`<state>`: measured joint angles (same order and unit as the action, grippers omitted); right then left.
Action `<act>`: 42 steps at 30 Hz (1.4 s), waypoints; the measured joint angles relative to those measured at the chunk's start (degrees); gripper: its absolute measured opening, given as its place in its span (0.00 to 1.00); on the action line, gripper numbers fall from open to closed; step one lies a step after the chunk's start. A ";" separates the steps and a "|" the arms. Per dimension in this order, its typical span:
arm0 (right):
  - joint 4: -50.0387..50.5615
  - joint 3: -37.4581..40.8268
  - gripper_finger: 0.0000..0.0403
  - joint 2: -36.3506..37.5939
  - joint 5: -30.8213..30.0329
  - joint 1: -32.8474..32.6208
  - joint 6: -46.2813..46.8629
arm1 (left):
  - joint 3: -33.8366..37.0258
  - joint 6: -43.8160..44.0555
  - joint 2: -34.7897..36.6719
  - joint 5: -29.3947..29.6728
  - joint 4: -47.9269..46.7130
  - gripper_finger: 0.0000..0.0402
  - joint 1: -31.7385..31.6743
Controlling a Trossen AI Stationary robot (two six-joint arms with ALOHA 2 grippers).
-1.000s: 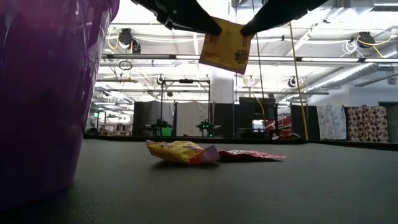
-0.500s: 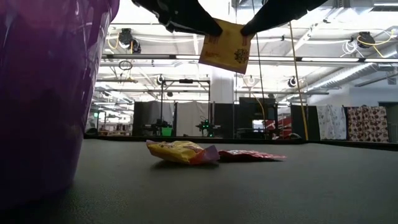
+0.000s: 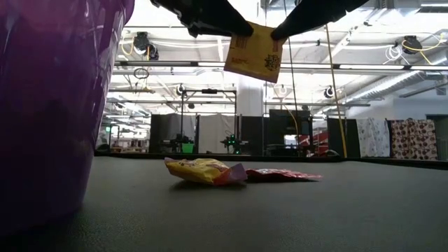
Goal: Sort candy by brand, put in halloween buckets
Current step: Put the yellow candy into the orange bucket
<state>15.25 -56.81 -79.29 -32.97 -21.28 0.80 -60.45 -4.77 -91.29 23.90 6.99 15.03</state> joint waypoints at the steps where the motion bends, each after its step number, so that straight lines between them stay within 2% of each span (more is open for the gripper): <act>1: 0.00 -0.01 0.00 0.00 0.00 0.00 0.00 | 0.00 0.01 0.00 -0.01 0.00 0.15 0.00; 10: 0.00 -0.01 0.00 0.00 0.00 0.00 0.00 | 0.00 1.07 0.00 0.11 0.43 0.15 -0.21; 17: 0.02 0.00 0.00 0.00 -0.02 0.02 0.01 | 0.00 1.02 0.00 0.02 -0.02 0.02 -0.81; 23: 0.00 -0.01 0.01 0.00 0.11 -0.34 1.49 | 0.00 -0.50 0.01 0.00 -0.09 0.01 -0.76; 26: -0.07 0.00 0.06 0.00 -0.02 -1.40 3.30 | 0.00 -2.06 0.02 0.02 -0.63 0.01 -0.76; 29: -0.16 -0.01 0.17 0.16 -0.04 -2.20 5.54 | 0.00 -5.47 0.02 0.02 -1.54 0.01 -0.60; 32: -0.19 -0.01 0.29 0.98 -0.22 -2.55 6.03 | 0.00 -13.11 0.02 0.15 -2.91 0.01 0.51; 35: 0.56 -0.01 0.40 2.21 -0.22 -2.82 5.99 | 0.00 -26.00 0.02 1.19 -2.87 0.00 3.26; 38: 1.79 -0.01 0.47 3.67 -0.26 -2.90 6.11 | 0.00 -44.27 0.02 4.88 -2.09 0.00 6.71; 42: 4.78 -0.01 0.52 4.85 -0.28 -2.84 8.72 | 0.00 -69.78 0.02 9.60 -1.67 0.00 11.55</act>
<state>20.02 -56.82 -74.43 -33.25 -24.12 9.52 -60.45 -74.55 -91.26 33.50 5.31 26.58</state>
